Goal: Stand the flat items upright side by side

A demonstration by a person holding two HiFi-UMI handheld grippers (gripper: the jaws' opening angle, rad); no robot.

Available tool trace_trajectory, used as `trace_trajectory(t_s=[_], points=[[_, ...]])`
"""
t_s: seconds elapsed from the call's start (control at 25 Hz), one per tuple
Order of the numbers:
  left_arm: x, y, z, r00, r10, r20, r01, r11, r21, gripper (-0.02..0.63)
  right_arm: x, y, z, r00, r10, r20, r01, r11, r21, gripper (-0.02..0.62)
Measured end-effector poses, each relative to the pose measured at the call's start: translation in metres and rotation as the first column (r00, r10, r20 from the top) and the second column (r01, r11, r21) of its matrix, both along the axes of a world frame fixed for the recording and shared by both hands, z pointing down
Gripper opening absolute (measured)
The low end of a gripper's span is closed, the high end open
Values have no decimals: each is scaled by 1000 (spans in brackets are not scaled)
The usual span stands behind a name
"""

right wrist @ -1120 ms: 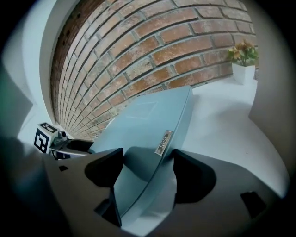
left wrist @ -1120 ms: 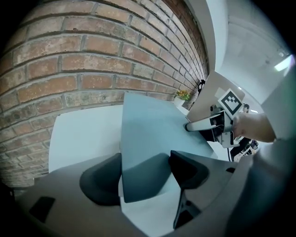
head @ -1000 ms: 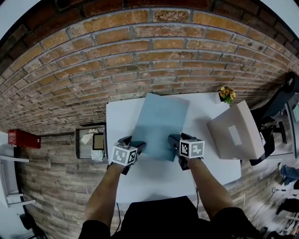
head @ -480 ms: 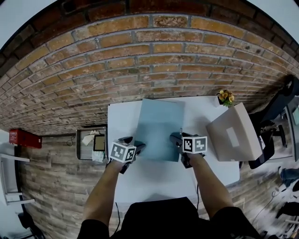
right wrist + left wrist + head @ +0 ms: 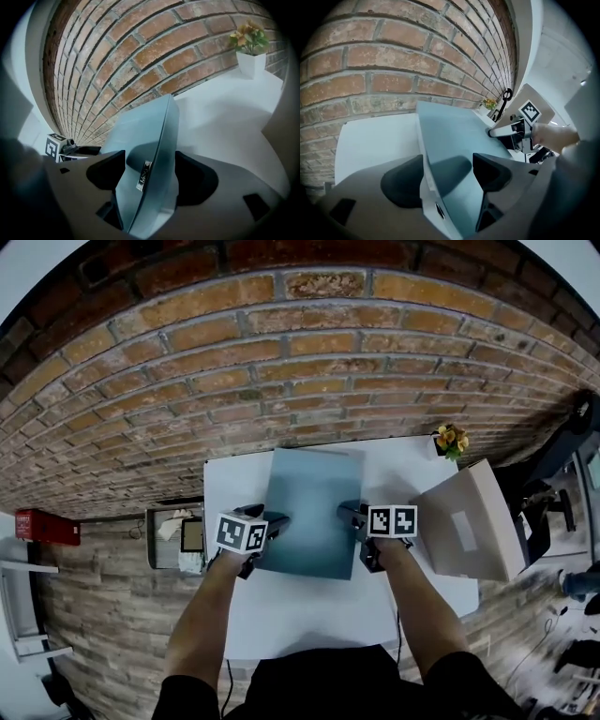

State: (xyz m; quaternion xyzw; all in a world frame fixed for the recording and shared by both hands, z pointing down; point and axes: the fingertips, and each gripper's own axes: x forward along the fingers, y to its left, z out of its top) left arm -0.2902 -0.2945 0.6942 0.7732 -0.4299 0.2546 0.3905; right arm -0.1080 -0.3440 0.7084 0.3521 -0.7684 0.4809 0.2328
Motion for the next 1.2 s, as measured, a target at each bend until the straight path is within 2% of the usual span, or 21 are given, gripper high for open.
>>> trace_trajectory(t_s=[0.2, 0.28, 0.48, 0.6, 0.72, 1.0, 1.2], points=[[7, -15, 9, 998, 44, -50, -46, 998, -44, 351, -10, -8, 8, 999, -34, 10, 35, 996, -87, 354], [7, -17, 8, 998, 45, -46, -47, 998, -48, 353, -12, -11, 7, 998, -57, -16, 56, 996, -76, 346], [6, -22, -2, 1000, -10, -9, 10, 1000, -16, 342, -15, -24, -7, 989, -82, -123, 92, 993, 76, 304], [6, -16, -12, 1000, -22, 8, 22, 999, 29, 341, -13, -18, -13, 992, -71, -102, 82, 991, 109, 299], [5, -11, -24, 1000, -23, 21, 21, 996, 84, 341, -12, -13, -28, 994, -65, -87, 80, 980, 183, 296], [4, 0, -52, 999, -28, 40, 18, 974, 225, 342, -14, -3, -73, 998, -56, -15, 58, 930, 362, 281], [3, 8, -67, 998, -25, 57, 8, 959, 285, 342, -12, 5, -100, 998, -51, 34, 31, 896, 443, 239]])
